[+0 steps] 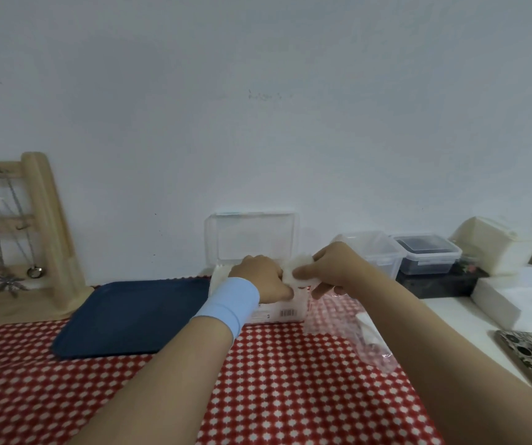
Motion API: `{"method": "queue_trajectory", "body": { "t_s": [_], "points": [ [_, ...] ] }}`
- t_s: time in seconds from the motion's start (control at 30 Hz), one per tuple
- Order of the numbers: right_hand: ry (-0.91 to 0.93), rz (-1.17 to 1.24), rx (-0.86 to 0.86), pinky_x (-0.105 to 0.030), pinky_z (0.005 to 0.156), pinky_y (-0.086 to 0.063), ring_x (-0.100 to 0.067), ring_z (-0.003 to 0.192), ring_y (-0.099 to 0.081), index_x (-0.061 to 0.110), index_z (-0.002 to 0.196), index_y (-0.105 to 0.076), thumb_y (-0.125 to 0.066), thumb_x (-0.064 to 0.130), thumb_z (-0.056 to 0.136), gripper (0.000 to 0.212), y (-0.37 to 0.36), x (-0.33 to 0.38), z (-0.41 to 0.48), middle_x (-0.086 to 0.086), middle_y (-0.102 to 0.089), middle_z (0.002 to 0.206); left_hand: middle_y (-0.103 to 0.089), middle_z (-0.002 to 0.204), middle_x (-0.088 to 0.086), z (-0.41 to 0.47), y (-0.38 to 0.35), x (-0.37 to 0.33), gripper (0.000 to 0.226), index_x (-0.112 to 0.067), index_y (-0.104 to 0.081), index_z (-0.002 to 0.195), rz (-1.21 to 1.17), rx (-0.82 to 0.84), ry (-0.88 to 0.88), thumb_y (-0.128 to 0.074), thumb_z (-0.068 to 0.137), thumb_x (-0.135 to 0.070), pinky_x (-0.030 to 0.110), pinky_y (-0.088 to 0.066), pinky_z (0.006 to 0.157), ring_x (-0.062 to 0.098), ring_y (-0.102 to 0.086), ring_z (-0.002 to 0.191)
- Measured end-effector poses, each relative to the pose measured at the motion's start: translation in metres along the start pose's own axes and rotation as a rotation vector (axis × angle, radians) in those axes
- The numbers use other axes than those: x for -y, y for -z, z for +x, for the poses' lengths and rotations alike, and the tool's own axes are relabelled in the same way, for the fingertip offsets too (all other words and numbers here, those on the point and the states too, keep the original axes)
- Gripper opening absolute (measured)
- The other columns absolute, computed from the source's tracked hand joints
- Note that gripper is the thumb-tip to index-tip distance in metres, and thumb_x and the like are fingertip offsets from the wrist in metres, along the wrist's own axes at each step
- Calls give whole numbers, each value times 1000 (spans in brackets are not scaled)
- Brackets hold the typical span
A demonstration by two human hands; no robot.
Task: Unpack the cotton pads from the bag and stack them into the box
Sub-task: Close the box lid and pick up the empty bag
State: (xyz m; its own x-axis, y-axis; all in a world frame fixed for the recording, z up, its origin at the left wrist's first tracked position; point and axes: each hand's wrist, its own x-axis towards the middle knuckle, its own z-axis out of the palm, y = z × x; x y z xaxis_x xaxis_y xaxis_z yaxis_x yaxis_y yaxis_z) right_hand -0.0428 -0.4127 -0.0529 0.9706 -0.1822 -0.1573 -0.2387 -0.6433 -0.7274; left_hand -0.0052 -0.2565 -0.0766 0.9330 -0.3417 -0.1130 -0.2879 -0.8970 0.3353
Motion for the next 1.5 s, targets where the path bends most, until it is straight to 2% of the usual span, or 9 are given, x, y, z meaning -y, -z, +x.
{"method": "queue_trajectory", "body": {
  "t_s": [0.13, 0.53, 0.8, 0.93, 1.0, 1.13, 1.33, 1.4, 1.5],
  "points": [
    [51, -330, -47, -20, 46, -38, -9, 40, -57, 15, 54, -52, -80, 24, 75, 36, -14, 4, 6, 6, -51, 37, -69, 119, -8, -2, 13, 7, 34, -39, -76, 113, 134, 62, 37, -67, 82, -46, 39, -53, 98, 20, -56, 114],
    [10, -920, 44, -31, 76, -52, -19, 82, -63, 17, 78, -56, -76, 27, 79, 23, -28, 44, 12, 3, -61, 82, -52, 131, 0, -10, 6, 15, 36, -47, -70, 120, 127, 32, 25, -59, 87, -54, 39, -45, 101, 23, -35, 136],
    [-23, -852, 152, -35, 95, -53, -22, 93, -61, 10, 103, -64, -60, 36, 94, 28, -35, 41, 21, -2, -60, 92, -45, 132, 3, -20, 2, 20, 36, -52, -66, 125, 106, 2, -45, -48, 95, -58, 41, -33, 108, 26, -33, 134],
    [-47, -875, 132, -35, 92, -51, -20, 79, -56, 9, 80, -59, -54, 28, 96, 25, -42, 31, 26, -3, -54, 78, -44, 127, 2, -19, -7, 21, 37, -51, -64, 127, 121, -13, -88, -41, 98, -52, 40, -28, 105, 26, -32, 129],
    [-64, -846, 116, -42, 102, -47, -25, 93, -56, 6, 98, -63, -52, 29, 98, 26, -50, 26, 25, -5, -50, 79, -44, 127, 2, -19, -11, 23, 40, -50, -61, 131, 137, -29, -100, -37, 100, -55, 40, -27, 106, 26, -33, 129],
    [-5, -716, 150, -28, 76, -44, -20, 84, -51, 0, 120, -63, -44, 19, 104, 31, -42, 23, 9, -5, -52, 86, -46, 138, 1, -24, -10, 33, 43, -46, -53, 140, 93, -61, -146, -38, 100, -51, 41, -27, 111, 24, -31, 134],
    [104, -494, -89, -28, 56, -42, -18, 60, -53, -1, 87, -70, -55, 18, 93, 26, -6, 22, 15, -7, -66, 76, -46, 152, -4, -30, -8, 50, 43, -33, -47, 148, -74, -194, -175, -39, 105, -37, 38, -30, 117, 19, -33, 141],
    [191, -480, -193, -31, 64, -46, -25, 71, -57, 3, 80, -62, -45, 22, 98, 32, -6, 23, 10, -8, -62, 79, -38, 160, -4, -28, -8, 56, 47, -29, -40, 153, 17, -218, -156, -35, 107, -36, 38, -25, 121, 20, -29, 146],
    [337, -689, -33, -47, 109, -39, -38, 134, -43, 8, 136, -50, -31, 34, 108, 43, -32, 15, -4, -19, -48, 142, -11, 171, 1, -24, -11, 64, 56, -22, -18, 162, 147, -120, -72, -24, 109, -40, 42, -9, 128, 22, -6, 157]
  ]
}}
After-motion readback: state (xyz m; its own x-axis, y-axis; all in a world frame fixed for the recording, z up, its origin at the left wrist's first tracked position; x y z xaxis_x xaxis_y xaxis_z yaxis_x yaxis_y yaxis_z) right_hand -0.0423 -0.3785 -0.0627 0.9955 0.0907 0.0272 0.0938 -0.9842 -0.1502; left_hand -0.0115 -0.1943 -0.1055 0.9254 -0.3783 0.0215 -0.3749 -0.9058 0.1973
